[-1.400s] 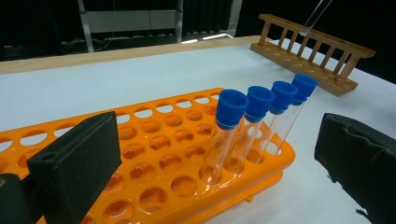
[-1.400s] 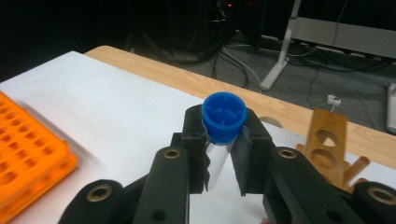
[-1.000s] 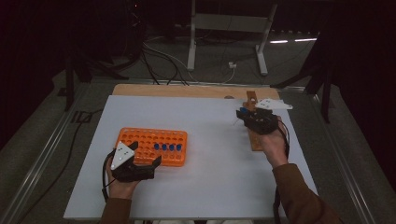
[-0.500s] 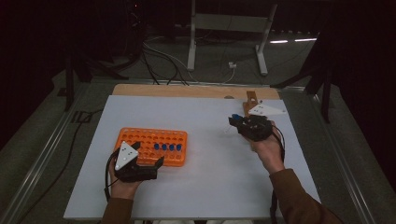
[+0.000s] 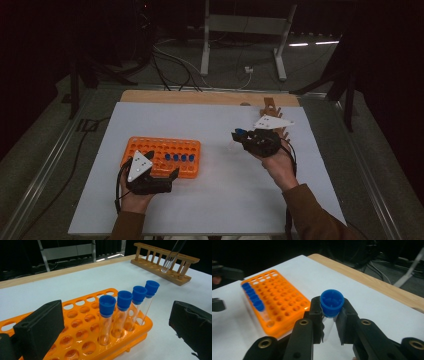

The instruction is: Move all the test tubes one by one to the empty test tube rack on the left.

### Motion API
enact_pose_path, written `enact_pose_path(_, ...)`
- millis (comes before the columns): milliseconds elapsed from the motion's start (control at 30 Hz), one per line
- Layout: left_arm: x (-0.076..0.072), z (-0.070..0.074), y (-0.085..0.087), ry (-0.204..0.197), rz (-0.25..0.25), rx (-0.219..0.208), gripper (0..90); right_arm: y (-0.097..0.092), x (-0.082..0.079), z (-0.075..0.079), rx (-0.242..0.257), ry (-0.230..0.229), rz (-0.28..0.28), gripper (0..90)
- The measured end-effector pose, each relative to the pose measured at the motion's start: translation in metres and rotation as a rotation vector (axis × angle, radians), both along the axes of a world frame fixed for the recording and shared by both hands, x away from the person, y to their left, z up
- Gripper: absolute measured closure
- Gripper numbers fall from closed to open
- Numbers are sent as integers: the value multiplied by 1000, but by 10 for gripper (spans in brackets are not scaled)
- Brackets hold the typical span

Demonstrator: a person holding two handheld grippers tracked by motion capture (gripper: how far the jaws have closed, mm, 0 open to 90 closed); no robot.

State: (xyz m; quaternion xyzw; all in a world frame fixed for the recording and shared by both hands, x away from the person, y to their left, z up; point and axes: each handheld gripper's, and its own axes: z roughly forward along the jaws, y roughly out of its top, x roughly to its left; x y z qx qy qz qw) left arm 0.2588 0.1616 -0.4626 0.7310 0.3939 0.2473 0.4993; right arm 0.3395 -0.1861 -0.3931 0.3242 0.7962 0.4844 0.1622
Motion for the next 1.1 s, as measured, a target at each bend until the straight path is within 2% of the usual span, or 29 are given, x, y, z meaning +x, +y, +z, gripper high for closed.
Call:
enact_pose_path(133,0,1,-2,-2,-8,1,9,9,-6,3,-6,-4,40,768)
enact_pose_path(300,-1,2,-8,-3,-32,31,9,20,-12,7,-8,-8,87,767)
enact_pose_path(433,-1,4,-12,-9,-41,33,9,28,-15,8,-16,-4,120,767)
enact_pose_path(833,-2,7,-17,-14,-59,44,10,50,-24,8,-27,1,191,767)
enact_pose_path(1100,-3,10,-19,-13,-50,51,36,63,-28,7,-34,12,230,766)
